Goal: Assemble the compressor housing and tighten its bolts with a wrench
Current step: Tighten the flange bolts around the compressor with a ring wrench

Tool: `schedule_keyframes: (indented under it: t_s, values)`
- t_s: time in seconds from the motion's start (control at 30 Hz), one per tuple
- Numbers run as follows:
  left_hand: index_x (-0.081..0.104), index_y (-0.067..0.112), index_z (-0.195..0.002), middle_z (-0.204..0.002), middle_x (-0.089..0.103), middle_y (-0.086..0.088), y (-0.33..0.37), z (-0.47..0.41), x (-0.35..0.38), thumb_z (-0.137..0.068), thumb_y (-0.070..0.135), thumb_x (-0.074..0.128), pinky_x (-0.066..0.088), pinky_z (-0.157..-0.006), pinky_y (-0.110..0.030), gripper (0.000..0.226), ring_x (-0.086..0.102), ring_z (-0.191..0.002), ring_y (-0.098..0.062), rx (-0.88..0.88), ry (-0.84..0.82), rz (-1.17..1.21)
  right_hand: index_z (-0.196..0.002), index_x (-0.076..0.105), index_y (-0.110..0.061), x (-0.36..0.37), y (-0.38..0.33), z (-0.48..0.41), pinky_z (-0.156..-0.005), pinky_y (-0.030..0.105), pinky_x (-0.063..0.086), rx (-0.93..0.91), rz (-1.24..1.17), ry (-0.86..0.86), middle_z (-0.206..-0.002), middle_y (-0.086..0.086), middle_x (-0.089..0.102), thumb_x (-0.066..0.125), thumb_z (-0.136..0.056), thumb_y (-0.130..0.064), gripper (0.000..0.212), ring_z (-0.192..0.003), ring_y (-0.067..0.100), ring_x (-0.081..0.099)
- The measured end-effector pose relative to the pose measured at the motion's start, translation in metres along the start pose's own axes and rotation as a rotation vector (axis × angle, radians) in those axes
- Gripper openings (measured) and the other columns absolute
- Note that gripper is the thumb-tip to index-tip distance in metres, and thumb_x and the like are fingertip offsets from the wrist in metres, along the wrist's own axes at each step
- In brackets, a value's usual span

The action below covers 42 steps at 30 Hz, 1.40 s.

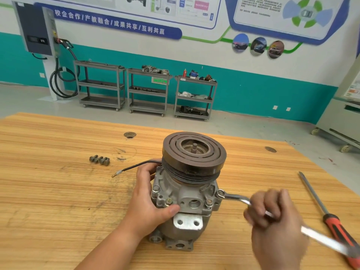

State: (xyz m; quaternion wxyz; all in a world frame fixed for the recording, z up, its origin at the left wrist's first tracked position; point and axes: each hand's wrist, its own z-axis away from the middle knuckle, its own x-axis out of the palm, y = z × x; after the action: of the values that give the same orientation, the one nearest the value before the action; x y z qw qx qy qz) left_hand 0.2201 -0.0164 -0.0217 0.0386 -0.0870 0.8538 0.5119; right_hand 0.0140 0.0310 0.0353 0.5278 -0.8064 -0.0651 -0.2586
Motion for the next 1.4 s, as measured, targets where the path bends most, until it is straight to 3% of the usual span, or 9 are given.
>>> schedule_keyframes:
  t_s: [0.1,0.2,0.33,0.47,0.63,0.83,1.07,1.27,1.4]
  values:
    - [0.037,0.03,-0.122,-0.124,0.052,-0.012,-0.001,0.0,0.0,-0.041,0.067,0.075,0.049,-0.092,-0.047,0.097,0.056,-0.114,-0.023,0.004,-0.004,0.03,-0.041,0.047,-0.024,0.023,0.012,0.031,-0.042,0.015,0.031,-0.145,0.093,-0.028,-0.052,-0.006,0.049,0.06,-0.079,-0.054,0.051,-0.039,0.006,0.04]
    - [0.038,0.029,-0.123,-0.124,0.053,-0.012,-0.001,-0.001,0.001,-0.038,0.088,0.068,0.05,-0.091,-0.041,0.108,0.057,-0.112,-0.021,0.003,0.004,0.057,-0.039,0.04,-0.022,0.02,0.008,0.044,-0.044,0.011,0.038,-0.191,-0.161,0.002,-0.052,-0.009,0.047,0.074,-0.062,-0.06,0.056,-0.044,0.005,0.041]
    - [0.038,0.033,-0.123,-0.125,0.053,-0.012,-0.001,-0.001,0.002,-0.04,0.088,0.067,0.05,-0.086,-0.025,0.104,0.058,-0.11,-0.013,0.015,0.003,0.084,-0.038,0.039,-0.024,0.004,-0.013,0.008,-0.038,0.011,0.029,0.022,-0.241,0.006,-0.048,-0.005,0.038,0.076,-0.052,-0.057,0.051,-0.039,0.007,0.027]
    - [0.037,0.033,-0.124,-0.125,0.052,-0.013,-0.001,-0.002,0.001,-0.042,0.089,0.065,0.049,-0.088,-0.023,0.103,0.058,-0.11,-0.009,0.027,-0.001,0.06,-0.037,0.035,-0.023,-0.002,-0.011,-0.032,-0.033,0.015,0.015,0.302,-0.292,-0.116,-0.043,-0.006,0.031,0.053,-0.072,-0.046,0.046,-0.041,0.008,0.008]
    - [0.036,0.031,-0.128,-0.127,0.051,-0.015,-0.005,-0.002,0.0,-0.041,0.088,0.068,0.046,-0.094,-0.057,0.108,0.056,-0.116,-0.028,-0.006,-0.007,0.077,-0.042,0.03,-0.026,-0.01,0.001,-0.067,-0.029,0.014,0.019,0.52,-0.303,-0.382,-0.041,-0.009,0.03,0.053,-0.081,-0.048,0.05,-0.039,0.005,0.011]
    - [0.035,0.032,-0.128,-0.127,0.051,-0.016,-0.007,-0.002,0.0,-0.041,0.087,0.069,0.045,-0.093,-0.06,0.108,0.056,-0.116,-0.03,-0.024,-0.014,0.083,-0.046,0.025,-0.026,0.0,0.006,-0.086,-0.032,0.013,0.01,0.765,-0.378,-0.545,-0.045,-0.009,0.019,0.085,-0.059,-0.028,0.061,-0.037,0.004,0.011]
    - [0.033,0.036,-0.124,-0.125,0.051,-0.012,-0.004,-0.001,0.001,-0.04,0.094,0.059,0.047,-0.093,-0.037,0.104,0.054,-0.116,-0.018,0.002,0.006,0.018,-0.041,0.039,-0.024,0.012,0.004,0.0,-0.036,0.016,0.016,0.055,-0.221,0.19,-0.041,-0.006,0.034,0.029,-0.096,-0.041,0.059,-0.036,0.009,0.019]
    - [0.032,0.034,-0.123,-0.124,0.052,-0.013,-0.004,-0.001,0.001,-0.039,0.094,0.058,0.047,-0.095,-0.042,0.106,0.055,-0.116,-0.023,0.021,0.003,0.03,-0.041,0.052,-0.027,0.036,0.019,0.055,-0.042,0.012,0.032,-0.293,-0.012,0.089,-0.052,-0.009,0.046,0.068,-0.071,-0.055,0.044,-0.037,0.006,0.037]
    - [0.033,0.033,-0.123,-0.122,0.055,-0.012,-0.003,-0.001,0.0,-0.038,0.094,0.06,0.049,-0.091,-0.034,0.108,0.058,-0.111,-0.015,0.011,-0.003,0.031,-0.034,0.05,-0.021,0.023,-0.008,0.028,-0.041,0.009,0.033,-0.279,-0.064,0.135,-0.049,-0.007,0.048,0.063,-0.069,-0.06,0.053,-0.037,0.007,0.04]
